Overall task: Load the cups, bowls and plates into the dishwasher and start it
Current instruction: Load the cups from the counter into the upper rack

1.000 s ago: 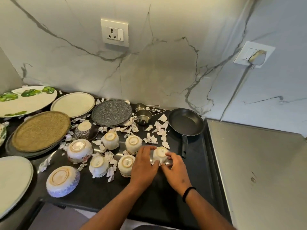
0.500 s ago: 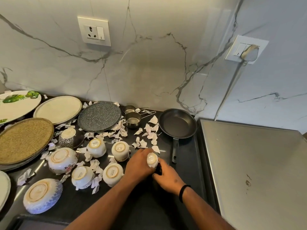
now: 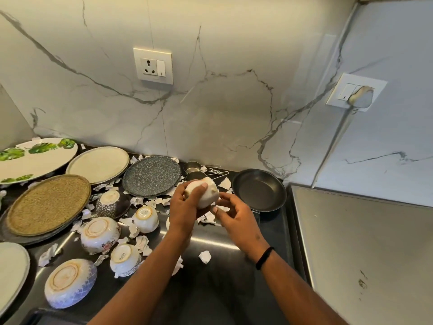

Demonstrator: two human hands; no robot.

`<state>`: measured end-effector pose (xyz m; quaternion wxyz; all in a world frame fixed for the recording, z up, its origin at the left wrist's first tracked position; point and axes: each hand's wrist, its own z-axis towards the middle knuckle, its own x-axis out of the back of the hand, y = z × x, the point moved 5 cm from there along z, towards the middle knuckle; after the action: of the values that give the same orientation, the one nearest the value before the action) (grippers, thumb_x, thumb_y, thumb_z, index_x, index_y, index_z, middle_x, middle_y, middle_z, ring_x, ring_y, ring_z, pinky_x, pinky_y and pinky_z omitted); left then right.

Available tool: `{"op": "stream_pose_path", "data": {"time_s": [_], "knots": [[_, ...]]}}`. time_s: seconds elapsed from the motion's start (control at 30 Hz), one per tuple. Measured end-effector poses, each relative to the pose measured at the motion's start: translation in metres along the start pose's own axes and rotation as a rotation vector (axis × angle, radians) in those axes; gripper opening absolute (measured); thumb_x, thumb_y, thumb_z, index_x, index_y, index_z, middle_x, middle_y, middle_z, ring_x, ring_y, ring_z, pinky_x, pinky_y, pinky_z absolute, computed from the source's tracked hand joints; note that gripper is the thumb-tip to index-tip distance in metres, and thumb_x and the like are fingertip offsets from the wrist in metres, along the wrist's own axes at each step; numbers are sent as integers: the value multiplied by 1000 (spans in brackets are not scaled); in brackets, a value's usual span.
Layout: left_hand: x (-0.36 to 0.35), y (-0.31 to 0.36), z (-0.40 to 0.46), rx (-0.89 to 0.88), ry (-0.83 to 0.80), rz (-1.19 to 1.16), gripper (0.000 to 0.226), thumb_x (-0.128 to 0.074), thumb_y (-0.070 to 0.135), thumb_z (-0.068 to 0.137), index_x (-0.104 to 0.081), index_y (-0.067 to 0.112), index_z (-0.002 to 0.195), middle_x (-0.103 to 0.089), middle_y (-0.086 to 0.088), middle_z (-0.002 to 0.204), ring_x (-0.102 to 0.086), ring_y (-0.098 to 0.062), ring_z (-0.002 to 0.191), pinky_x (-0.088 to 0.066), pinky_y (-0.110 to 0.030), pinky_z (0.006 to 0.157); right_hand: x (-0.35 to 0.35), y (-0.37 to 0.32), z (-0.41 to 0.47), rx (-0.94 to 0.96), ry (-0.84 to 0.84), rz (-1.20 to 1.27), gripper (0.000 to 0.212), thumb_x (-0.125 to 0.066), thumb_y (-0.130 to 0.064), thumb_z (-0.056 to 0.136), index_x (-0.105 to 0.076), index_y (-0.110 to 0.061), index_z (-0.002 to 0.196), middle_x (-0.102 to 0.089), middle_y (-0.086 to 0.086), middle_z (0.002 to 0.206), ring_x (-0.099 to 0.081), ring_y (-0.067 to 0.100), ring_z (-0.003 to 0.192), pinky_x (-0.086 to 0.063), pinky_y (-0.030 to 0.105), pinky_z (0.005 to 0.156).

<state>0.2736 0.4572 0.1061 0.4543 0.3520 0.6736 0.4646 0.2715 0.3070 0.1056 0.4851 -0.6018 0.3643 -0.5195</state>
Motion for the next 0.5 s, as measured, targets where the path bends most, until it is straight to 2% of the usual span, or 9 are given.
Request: {"op": "stream_pose_path", "data": {"time_s": [0.07,0.17,0.27,0.4,0.5], "knots": [[-4,10,-8,50,-41,-88,26,-64,24,95,-65,9,117,-72,-11,101,-73,-25,87,-60,-34,63,-2,-15,2,38,25,25,37,-66,-31,93,-60,-24,129,-69,-1,117,-69,14,99,-60,40,87],[-9,23,-22,76,-122,-129,26,-57,30,98,-69,10,110,-76,-12,89,-74,-27,81,-60,-38,66,-2,-31,-1,78,77,51,29,-67,-27,95,-62,-19,123,-68,5,108,-69,23,94,-61,44,82],[-8,27,-33,90,-163,-90,28,-53,37,99,-69,16,106,-76,-13,89,-73,-23,77,-57,-35,63,0,-37,-7,79,128,67,29,-68,-29,94,-62,-20,122,-67,4,110,-69,23,99,-61,46,83],[-7,17,-46,157,-215,-6,39,-50,48,98,-67,17,113,-73,-19,103,-72,-30,87,-56,-40,71,5,-42,-25,83,206,83,29,-68,-26,94,-63,-19,122,-66,3,110,-69,22,98,-62,38,80],[-12,5,-60,220,-261,38,38,-49,48,100,-68,18,113,-76,-11,97,-75,-29,88,-56,-39,72,12,-36,-47,36,284,114,32,-69,-25,94,-62,-17,124,-68,3,111,-69,19,99,-62,33,78]]}}
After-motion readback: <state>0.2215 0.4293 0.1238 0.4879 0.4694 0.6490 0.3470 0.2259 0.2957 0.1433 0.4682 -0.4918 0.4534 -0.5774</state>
